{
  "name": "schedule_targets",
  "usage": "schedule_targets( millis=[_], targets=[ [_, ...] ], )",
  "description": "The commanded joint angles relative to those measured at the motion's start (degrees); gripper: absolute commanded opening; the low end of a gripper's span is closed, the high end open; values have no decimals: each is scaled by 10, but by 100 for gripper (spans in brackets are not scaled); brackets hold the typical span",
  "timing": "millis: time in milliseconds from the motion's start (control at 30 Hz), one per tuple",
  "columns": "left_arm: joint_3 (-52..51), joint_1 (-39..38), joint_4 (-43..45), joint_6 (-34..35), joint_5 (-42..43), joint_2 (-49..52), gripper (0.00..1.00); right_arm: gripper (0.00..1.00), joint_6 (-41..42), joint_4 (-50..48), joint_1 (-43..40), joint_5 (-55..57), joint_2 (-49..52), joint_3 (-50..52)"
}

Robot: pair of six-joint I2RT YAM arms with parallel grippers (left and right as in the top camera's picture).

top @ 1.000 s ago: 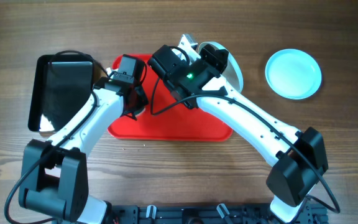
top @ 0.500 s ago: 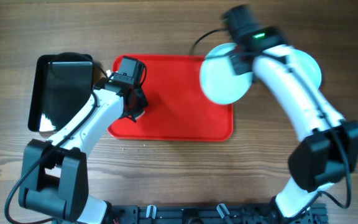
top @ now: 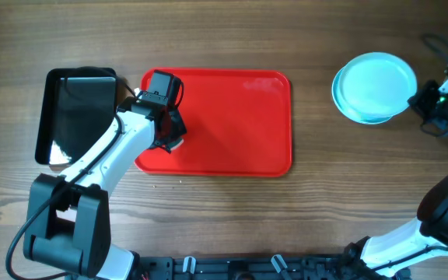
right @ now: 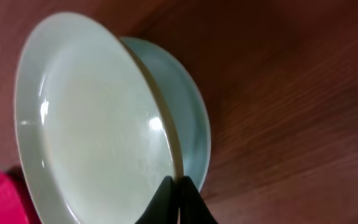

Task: Clean dirty plates on tray and stack at the side
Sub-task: 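Stack the plate onto the plate pile and open the right gripper, then move the sponge to the black tray with the left gripper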

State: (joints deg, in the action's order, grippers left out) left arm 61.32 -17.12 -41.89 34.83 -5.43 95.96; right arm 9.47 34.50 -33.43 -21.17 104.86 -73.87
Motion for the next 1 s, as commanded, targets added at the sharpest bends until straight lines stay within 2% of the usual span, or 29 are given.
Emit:
schedule_targets(
  millis=[0,67,133,233,300,367,433,567,633,667,767,867,933,967],
  targets=[
    [-5,4,-5,2,5,5,4,5,35,-40,2,-5,-12,20],
    [-5,4,5,2,7,5,4,8,37,-45,2,-33,-12,20],
    [-5,4,14,2,21,5,4,32,42,-44,2,-34,-12,20],
    [-5,4,18,2,24,5,4,35,57,-34,2,-36,-12,20],
    [-5,4,18,2,25,5,4,34,56,-30,2,-84,-12,20],
    [-5,4,23,-10,27,5,4,35,55,-30,3,-186,-17,19],
    [-2,4,37,-98,60,-2,4,40,55,-24,13,-268,-36,19],
    [-5,4,65,-107,60,-23,4,41,46,19,59,-270,-89,19],
    [-7,10,66,-106,14,-4,4,51,86,57,103,-269,-102,19],
    [-5,21,59,-106,15,-8,4,54,85,79,132,-267,-101,19],
    [24,83,43,-120,8,-47,4,55,85,104,207,-214,-101,19],
    [40,212,61,-176,9,-90,4,55,86,112,291,-170,-101,19],
    [35,272,73,-179,9,-83,4,56,92,103,336,-160,-101,19],
    [35,305,75,-177,9,-69,8,57,109,96,361,-153,-101,19]
  ],
)
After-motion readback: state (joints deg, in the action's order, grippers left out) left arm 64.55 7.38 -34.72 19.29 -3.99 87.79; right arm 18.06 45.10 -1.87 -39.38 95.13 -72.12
